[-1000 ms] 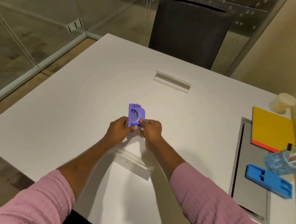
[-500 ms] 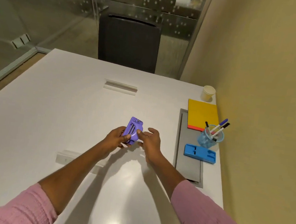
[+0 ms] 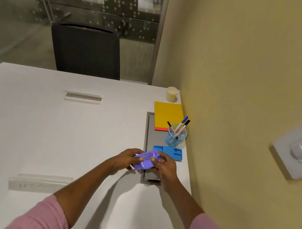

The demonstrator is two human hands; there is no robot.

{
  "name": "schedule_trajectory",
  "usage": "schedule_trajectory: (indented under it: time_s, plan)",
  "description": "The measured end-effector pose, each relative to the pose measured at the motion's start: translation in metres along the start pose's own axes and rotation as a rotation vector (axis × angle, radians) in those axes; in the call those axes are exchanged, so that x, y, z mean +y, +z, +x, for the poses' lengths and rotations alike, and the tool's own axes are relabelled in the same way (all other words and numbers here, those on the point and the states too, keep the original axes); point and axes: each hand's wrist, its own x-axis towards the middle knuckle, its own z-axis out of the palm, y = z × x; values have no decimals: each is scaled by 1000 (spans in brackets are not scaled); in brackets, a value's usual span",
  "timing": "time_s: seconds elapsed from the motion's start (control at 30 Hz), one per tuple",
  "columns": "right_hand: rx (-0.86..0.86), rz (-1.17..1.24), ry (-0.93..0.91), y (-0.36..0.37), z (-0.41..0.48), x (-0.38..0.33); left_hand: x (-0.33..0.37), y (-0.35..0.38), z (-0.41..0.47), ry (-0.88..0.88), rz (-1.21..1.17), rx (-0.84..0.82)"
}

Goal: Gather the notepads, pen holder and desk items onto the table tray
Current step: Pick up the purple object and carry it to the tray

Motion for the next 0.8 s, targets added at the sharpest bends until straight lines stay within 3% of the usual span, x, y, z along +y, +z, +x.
schedule_trajectory:
  time_s: [0.17, 0.5, 0.8]
  plan:
    - [309, 157, 110, -35, 4, 27, -2, 63, 31, -43, -75, 325]
    - [460, 207, 173, -73, 23, 57, -19, 117, 76, -6, 186, 300]
    - [527, -32, 154, -73, 44, 63, -32, 125, 92, 37, 225, 285]
